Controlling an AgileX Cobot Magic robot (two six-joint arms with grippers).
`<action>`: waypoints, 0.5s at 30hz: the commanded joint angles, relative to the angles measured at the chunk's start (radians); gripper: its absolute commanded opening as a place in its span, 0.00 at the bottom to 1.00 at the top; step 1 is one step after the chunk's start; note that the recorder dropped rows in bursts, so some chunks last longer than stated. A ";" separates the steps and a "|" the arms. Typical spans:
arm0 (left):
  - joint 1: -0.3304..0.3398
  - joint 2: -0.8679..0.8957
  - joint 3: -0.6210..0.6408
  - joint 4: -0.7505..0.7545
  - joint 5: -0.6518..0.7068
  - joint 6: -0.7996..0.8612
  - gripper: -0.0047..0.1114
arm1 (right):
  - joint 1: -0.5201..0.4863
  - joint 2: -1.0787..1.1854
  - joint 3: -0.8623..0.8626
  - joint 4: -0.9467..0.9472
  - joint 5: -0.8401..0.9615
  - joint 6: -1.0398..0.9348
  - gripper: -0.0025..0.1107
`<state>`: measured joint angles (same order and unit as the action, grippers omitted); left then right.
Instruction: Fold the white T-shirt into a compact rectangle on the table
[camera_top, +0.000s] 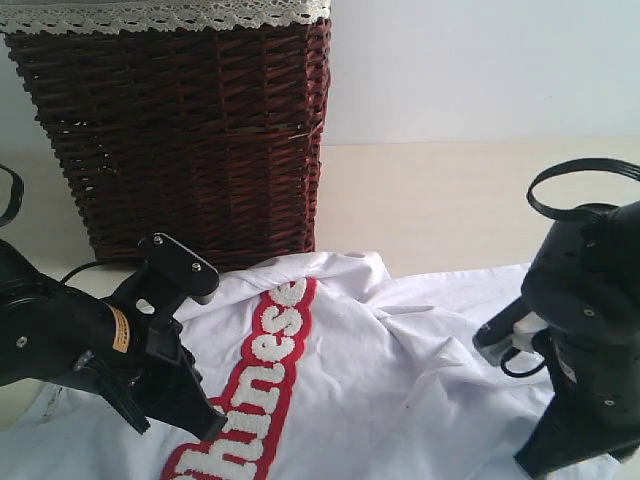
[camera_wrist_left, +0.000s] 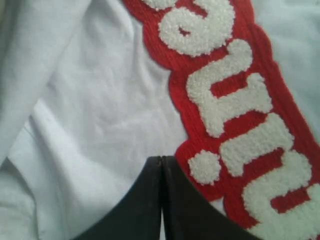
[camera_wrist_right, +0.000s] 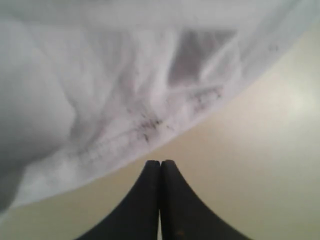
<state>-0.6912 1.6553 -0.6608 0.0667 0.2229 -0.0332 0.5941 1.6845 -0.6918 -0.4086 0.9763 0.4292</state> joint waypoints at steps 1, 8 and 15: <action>-0.006 -0.008 -0.003 -0.004 0.004 -0.002 0.04 | -0.002 -0.049 -0.072 0.058 -0.024 -0.115 0.04; -0.006 -0.008 -0.003 -0.004 0.000 -0.002 0.04 | -0.002 -0.276 -0.093 0.376 -0.219 -0.436 0.37; -0.006 -0.008 -0.003 -0.004 0.000 -0.002 0.04 | -0.002 -0.233 -0.093 0.813 -0.269 -0.912 0.55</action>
<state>-0.6912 1.6553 -0.6608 0.0667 0.2269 -0.0332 0.5941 1.4297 -0.7808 0.3870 0.7207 -0.3910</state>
